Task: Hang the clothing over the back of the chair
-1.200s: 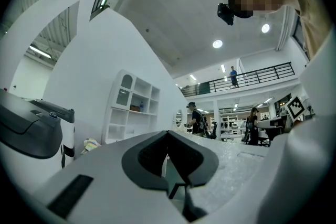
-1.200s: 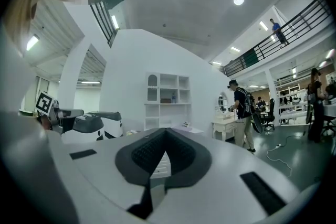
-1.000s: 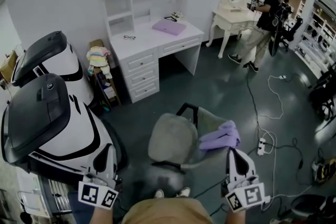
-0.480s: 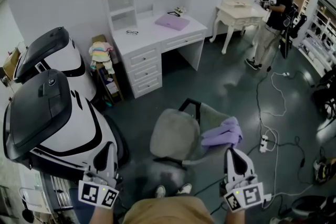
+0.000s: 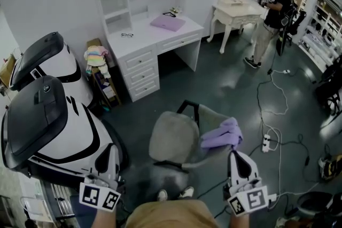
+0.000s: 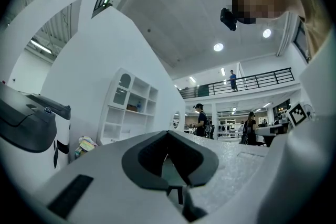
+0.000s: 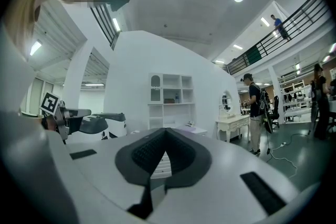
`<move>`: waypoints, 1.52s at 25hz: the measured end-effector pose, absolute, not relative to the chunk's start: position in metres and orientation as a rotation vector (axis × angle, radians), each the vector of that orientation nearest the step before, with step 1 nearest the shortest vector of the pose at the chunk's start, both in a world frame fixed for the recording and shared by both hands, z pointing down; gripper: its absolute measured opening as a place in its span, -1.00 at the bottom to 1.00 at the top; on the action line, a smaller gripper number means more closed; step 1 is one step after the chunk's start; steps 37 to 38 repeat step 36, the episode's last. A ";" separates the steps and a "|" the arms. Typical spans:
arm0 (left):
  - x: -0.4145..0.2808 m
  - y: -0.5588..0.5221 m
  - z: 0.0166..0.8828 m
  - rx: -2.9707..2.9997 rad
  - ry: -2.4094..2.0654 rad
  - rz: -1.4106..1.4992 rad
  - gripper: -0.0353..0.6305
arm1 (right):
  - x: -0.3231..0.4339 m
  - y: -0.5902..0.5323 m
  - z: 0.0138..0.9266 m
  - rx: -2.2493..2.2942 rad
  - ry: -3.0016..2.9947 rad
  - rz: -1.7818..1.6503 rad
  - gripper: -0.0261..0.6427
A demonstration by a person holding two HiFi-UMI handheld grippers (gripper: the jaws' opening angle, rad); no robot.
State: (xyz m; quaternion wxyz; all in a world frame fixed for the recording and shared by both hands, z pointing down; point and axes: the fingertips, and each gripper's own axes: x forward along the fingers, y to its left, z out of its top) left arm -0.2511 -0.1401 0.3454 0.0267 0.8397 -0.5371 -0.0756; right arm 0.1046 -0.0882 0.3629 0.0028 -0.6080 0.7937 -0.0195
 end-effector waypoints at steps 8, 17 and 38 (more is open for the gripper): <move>-0.237 -0.148 0.349 2.595 -1.632 -0.239 -0.88 | 0.116 -0.091 0.367 -1.915 2.483 -0.074 -0.91; -0.224 -0.149 0.347 2.606 -1.624 -0.249 -0.88 | 0.125 -0.097 0.370 -1.908 2.499 -0.071 -0.92; -0.217 -0.160 0.351 2.602 -1.621 -0.259 -0.88 | 0.126 -0.109 0.365 -1.889 2.507 -0.035 -0.92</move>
